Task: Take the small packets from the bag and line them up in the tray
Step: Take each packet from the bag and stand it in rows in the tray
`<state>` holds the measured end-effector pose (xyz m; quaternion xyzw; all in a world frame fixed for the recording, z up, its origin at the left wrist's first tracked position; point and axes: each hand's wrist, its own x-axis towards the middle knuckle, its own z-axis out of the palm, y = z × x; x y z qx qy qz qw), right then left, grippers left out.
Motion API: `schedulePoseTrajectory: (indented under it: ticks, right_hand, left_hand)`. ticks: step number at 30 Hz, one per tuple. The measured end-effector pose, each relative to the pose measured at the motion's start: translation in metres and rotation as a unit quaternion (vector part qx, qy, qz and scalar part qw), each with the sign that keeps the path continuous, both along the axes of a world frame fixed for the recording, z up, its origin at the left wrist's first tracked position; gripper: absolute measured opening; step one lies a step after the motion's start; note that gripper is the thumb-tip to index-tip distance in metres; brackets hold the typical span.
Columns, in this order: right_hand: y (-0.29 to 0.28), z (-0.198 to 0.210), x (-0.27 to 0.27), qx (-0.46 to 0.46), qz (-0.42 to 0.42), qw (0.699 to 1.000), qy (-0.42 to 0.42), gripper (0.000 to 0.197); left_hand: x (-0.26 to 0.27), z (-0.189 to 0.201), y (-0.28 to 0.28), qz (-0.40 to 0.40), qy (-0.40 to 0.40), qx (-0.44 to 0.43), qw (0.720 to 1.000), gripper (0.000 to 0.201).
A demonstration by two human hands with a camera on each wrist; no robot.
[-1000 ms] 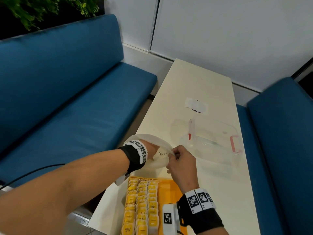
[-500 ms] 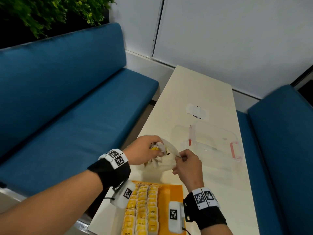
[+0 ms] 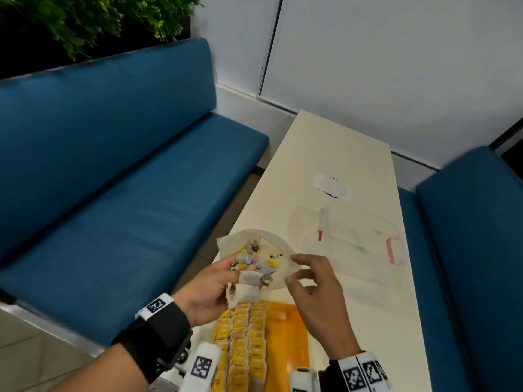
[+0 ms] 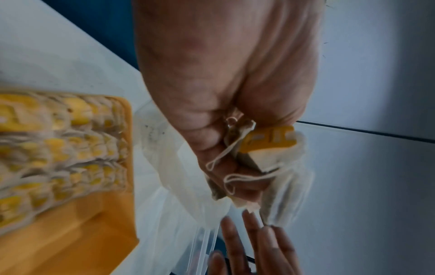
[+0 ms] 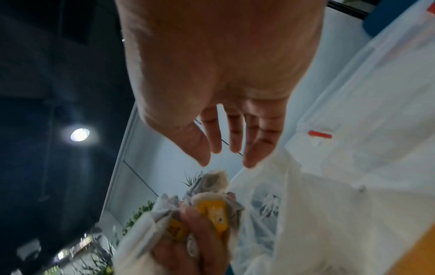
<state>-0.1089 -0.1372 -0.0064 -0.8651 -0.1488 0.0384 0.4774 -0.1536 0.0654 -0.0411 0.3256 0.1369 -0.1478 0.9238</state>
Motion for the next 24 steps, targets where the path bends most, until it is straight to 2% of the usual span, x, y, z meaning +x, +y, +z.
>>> schedulePoseTrajectory:
  ticks: [2,4,6,10,15,24]
  right_hand:
    - [0.006,0.001,-0.006,0.039,0.009,0.994,0.101,0.026]
    - [0.015,-0.004,-0.011,0.079,-0.015,0.975,0.209,0.025]
    - [0.023,-0.012,-0.015,0.094,-0.037,0.961,0.256,0.027]
    - [0.034,-0.024,-0.018,0.116,-0.046,0.955,0.27,0.02]
    - [0.045,-0.033,-0.019,0.114,-0.033,0.956,0.268,0.022]
    - [0.056,-0.03,-0.022,0.071,0.034,0.968,0.239,0.028]
  left_hand:
    - [-0.009,-0.005,-0.002,-0.004,0.005,-0.033,0.999,0.024]
    - [-0.017,-0.01,-0.003,0.002,0.018,-0.031,0.999,0.025]
    - [-0.022,-0.017,-0.005,0.011,0.03,-0.023,0.999,0.023]
    - [-0.029,-0.022,-0.009,0.022,0.043,-0.006,0.999,0.015]
    - [-0.031,-0.032,-0.012,0.056,0.113,-0.031,0.991,0.03]
    - [-0.036,-0.025,-0.009,0.02,0.14,-0.046,0.989,0.031]
